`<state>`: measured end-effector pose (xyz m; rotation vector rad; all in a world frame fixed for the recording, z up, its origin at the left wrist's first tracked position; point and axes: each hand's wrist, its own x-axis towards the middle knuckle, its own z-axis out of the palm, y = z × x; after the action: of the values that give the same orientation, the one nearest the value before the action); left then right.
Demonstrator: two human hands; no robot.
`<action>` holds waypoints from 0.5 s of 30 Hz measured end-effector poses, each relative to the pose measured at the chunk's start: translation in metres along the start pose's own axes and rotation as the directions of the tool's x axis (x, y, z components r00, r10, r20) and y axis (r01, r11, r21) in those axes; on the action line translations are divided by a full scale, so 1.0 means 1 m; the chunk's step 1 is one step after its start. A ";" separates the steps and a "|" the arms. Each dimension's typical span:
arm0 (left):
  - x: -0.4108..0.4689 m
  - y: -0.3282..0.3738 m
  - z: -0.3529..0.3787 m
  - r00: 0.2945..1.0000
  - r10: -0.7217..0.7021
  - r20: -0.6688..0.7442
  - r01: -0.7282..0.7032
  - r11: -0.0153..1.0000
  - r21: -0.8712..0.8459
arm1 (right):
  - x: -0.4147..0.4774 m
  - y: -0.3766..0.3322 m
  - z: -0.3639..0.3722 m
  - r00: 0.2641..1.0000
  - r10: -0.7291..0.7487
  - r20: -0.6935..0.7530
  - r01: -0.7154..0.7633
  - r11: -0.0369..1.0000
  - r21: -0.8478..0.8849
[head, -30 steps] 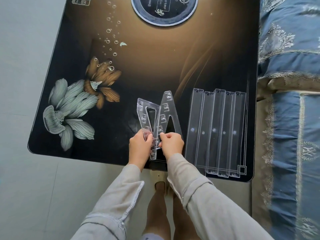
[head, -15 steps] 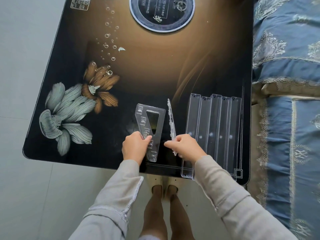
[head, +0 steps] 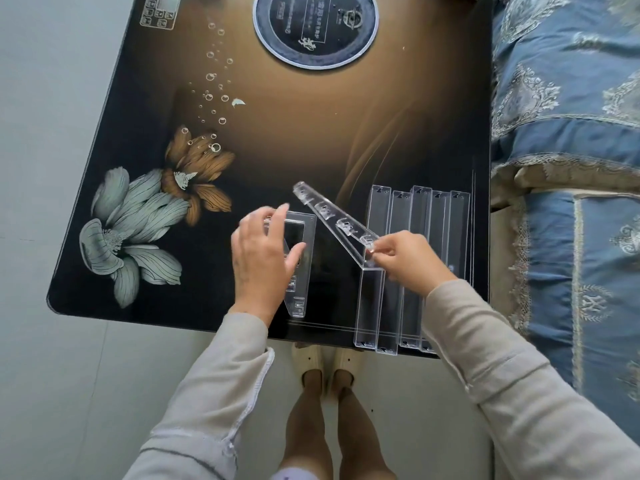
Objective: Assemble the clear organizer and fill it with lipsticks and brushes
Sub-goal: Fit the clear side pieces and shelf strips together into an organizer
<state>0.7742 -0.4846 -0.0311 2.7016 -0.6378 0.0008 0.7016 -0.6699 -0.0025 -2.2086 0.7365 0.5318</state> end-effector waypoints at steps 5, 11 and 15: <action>0.011 0.021 -0.009 0.960 0.122 0.253 -0.143 0.988 0.065 | 0.003 -0.012 -0.025 0.980 -0.200 0.000 0.198 0.973 -0.117; -0.016 0.020 -0.013 0.925 -0.023 0.379 0.053 0.996 -0.069 | 0.011 -0.018 -0.023 0.940 -0.338 -0.056 0.334 0.940 -0.070; -0.036 0.021 -0.011 0.848 -0.056 0.527 0.218 0.943 -0.252 | 0.010 -0.015 -0.003 0.918 -0.368 -0.147 0.379 0.924 0.049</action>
<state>0.7339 -0.4830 -0.0168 2.4305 -0.5253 -0.8184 0.7196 -0.6666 0.0013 -2.2537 0.3756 0.1586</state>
